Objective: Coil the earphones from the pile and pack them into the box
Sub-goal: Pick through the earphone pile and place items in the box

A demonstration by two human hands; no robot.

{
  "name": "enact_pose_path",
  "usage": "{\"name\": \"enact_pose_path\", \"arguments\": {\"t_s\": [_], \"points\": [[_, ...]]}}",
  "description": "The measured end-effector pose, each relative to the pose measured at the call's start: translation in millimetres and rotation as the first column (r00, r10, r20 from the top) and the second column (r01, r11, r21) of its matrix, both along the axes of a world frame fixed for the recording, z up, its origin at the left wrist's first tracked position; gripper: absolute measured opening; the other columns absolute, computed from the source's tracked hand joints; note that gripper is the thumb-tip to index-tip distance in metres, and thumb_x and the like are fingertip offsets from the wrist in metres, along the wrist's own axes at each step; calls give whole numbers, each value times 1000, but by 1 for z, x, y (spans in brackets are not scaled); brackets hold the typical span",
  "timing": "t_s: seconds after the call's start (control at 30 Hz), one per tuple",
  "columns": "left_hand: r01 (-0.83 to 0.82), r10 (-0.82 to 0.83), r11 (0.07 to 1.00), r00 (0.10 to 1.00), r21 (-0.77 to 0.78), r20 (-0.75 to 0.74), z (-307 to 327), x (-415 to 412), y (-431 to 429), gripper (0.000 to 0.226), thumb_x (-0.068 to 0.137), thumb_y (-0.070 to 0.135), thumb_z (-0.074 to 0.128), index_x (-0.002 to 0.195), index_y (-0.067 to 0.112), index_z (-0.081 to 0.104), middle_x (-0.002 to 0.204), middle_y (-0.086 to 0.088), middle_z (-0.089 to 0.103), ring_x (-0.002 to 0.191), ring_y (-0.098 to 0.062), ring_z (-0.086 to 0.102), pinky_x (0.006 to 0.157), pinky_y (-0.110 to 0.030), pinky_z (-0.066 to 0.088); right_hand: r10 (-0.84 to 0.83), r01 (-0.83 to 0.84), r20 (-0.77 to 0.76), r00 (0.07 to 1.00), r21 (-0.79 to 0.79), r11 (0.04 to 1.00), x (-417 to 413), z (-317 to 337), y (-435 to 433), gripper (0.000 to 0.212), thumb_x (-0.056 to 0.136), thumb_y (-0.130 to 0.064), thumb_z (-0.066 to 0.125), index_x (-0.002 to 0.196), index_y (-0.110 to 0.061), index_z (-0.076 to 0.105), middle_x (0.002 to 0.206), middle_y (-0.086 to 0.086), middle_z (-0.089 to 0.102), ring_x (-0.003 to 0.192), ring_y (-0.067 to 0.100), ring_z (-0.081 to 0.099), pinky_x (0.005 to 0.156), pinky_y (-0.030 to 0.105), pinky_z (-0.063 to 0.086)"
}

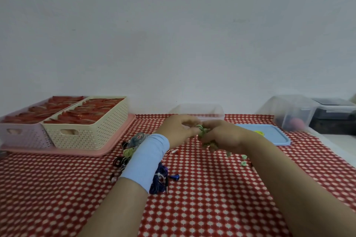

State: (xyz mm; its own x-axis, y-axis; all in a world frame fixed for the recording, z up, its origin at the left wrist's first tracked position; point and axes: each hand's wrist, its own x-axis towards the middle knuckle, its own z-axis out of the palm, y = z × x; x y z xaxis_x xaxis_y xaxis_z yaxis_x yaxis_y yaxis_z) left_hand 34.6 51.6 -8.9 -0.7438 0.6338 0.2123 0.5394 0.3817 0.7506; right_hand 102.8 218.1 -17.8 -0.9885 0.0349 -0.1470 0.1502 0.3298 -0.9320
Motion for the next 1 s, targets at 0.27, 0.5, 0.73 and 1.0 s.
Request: {"name": "enact_pose_path", "arguments": {"t_s": [0.27, 0.5, 0.73, 1.0], "points": [[-51, 49, 996, 999, -70, -23, -18, 11, 25, 23, 87, 13, 68, 102, 27, 77, 105, 11, 73, 85, 0, 62, 81, -16, 45, -137, 134, 36, 990, 74, 988, 29, 1, 32, 55, 95, -6, 64, 146, -2, 44, 128, 14, 65, 101, 26, 72, 82, 38, 61], [-164, 128, 950, 981, -264, -147, -31, 16, 26, 25, 92, 12, 59, 92, 30, 76, 117, 9, 69, 106, -11, 62, 91, -24, 46, -177, 244, -184, 967, 468, 850, 47, -10, 57, 26, 89, -5, 68, 89, -27, 81, 94, -12, 77, 87, 2, 71, 86, 26, 59], [-184, 72, 938, 933, -295, -353, -33, 20, 28, 25, 97, 19, 55, 105, 32, 74, 125, 7, 63, 111, -15, 59, 99, -33, 47, -176, 140, -21, 984, 705, 696, 52, -16, 71, 23, 83, -12, 78, 89, -34, 81, 94, -14, 76, 86, 5, 69, 85, 24, 58], [5, -153, 930, 914, -367, -375, -44, 36, 49, 25, 95, 44, 57, 111, 35, 73, 117, 12, 65, 112, -12, 51, 103, -37, 42, -237, 143, -7, 972, 815, 562, 47, -18, 66, 13, 82, -17, 77, 85, -29, 82, 84, -9, 77, 79, 11, 72, 82, 34, 62]]}}
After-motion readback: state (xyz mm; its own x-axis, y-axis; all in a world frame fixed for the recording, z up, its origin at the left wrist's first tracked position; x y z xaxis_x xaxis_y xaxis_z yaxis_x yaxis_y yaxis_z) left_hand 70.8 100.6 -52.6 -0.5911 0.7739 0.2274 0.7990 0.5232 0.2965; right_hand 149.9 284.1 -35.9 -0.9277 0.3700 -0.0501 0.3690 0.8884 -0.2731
